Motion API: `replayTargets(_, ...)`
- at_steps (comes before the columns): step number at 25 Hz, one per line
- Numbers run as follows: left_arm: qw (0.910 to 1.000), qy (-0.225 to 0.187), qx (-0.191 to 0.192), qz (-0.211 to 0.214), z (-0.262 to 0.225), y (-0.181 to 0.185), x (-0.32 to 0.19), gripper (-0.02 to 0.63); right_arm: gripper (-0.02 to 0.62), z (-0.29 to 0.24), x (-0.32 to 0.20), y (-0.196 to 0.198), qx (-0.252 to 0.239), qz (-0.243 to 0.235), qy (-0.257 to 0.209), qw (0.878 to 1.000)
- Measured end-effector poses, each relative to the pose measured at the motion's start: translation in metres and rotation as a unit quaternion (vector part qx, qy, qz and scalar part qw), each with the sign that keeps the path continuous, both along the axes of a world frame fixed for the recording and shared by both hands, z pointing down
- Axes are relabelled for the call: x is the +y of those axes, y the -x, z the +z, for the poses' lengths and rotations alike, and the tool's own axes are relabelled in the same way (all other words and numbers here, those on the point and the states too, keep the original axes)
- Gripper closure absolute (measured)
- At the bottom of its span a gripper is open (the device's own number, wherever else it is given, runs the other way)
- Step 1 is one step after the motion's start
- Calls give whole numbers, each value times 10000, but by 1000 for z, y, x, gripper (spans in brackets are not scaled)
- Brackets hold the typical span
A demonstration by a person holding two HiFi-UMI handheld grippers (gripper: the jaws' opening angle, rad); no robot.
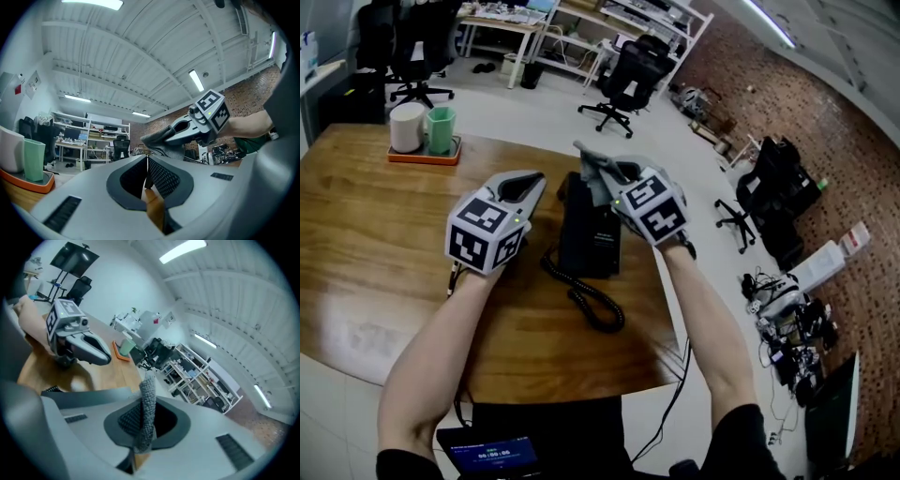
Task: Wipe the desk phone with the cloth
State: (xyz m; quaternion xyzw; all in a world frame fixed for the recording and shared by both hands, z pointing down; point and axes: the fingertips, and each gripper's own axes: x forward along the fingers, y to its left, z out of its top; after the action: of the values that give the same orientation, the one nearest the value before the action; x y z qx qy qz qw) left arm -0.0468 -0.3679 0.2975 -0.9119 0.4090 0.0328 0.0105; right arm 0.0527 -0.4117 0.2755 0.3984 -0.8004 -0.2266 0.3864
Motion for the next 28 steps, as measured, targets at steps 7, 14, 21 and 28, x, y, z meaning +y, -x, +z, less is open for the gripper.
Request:
replayTargets(7,10000,-5,4,7,-1,1,-1,606,569,38,7,0,651,-146,498,9965)
replayTargets(14,10000,-1,-3,21,-1,4,-2,606,569,76,95,5,1383,-983,800,9823)
replayTargets(21,10000,6,-9,16,-1,3,-1,606,569,104,178,-1,2122,-1997,1438,9457)
replayTargets(28,10000,1,15,16,4,7,-4,606,569,7,47,-3,168,-329,205,9991)
